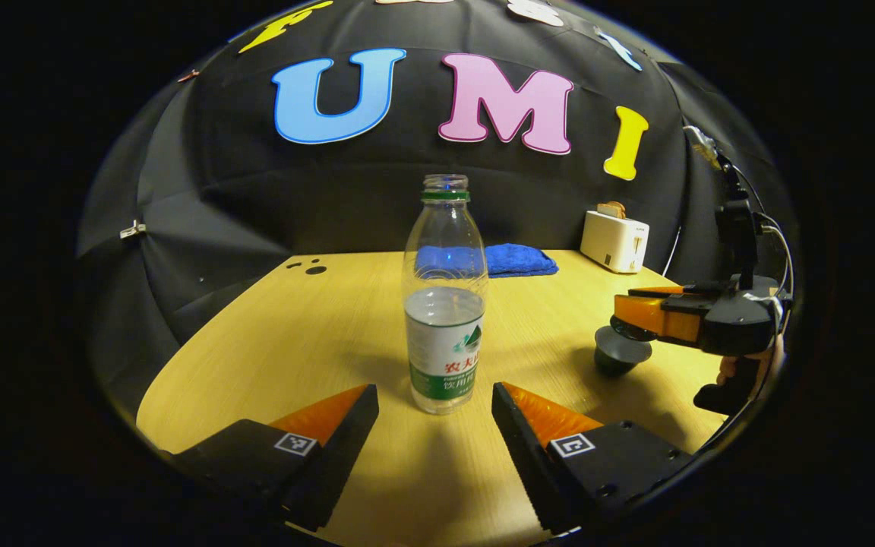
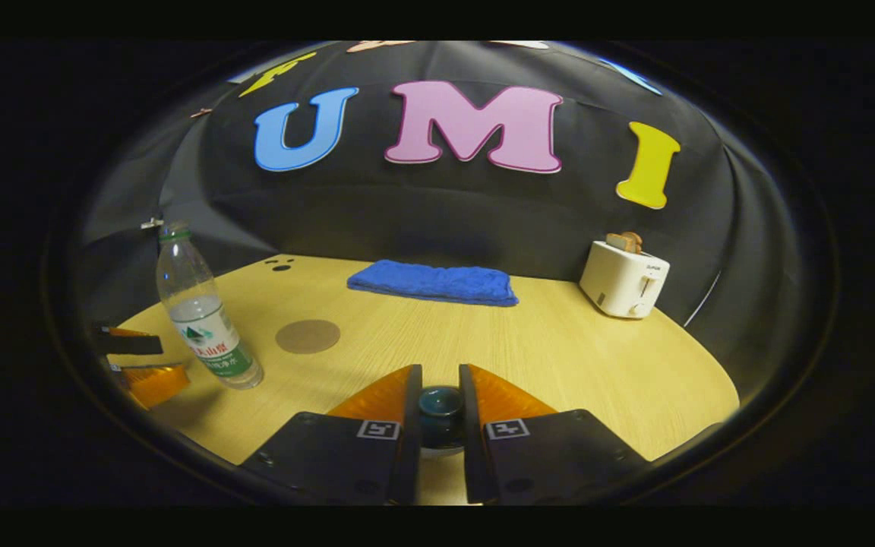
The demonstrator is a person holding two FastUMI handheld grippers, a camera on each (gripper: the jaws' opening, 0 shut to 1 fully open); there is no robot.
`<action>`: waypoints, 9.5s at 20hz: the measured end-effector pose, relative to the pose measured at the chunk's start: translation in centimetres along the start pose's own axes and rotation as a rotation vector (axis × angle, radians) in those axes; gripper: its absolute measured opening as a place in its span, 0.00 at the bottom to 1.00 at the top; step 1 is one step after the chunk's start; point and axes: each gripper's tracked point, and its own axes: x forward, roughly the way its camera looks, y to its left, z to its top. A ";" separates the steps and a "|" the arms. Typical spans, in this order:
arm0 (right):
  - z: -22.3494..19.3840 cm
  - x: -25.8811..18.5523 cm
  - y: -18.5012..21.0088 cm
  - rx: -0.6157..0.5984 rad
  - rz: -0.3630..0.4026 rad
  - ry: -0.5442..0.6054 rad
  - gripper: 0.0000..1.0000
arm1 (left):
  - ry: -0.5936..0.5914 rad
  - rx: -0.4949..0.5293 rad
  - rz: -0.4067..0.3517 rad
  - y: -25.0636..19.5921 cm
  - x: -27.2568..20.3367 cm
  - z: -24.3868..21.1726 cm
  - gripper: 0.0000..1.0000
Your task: Open the teacup lid with one hand, grasp the water bottle and pour water into the teacup with the other hand; after pouring, place the water bottle on the coaster and then close the teacup lid.
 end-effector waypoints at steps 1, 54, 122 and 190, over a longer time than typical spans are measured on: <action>0.5 -0.3 -0.4 0.007 -0.008 -0.008 0.26 | -0.009 0.007 0.000 -0.1 0.7 0.2 0.95; -4.6 -4.6 -14.2 0.140 -0.133 0.040 0.26 | -0.102 1.733 -0.143 -9.9 16.5 3.4 0.77; -5.1 -4.3 -11.4 0.155 -0.075 0.049 0.26 | -0.425 2.436 -0.177 -15.1 17.7 11.0 0.77; -1.0 -1.4 -2.2 0.079 0.000 -0.002 0.26 | -0.099 0.043 -0.303 -7.1 17.0 9.9 0.81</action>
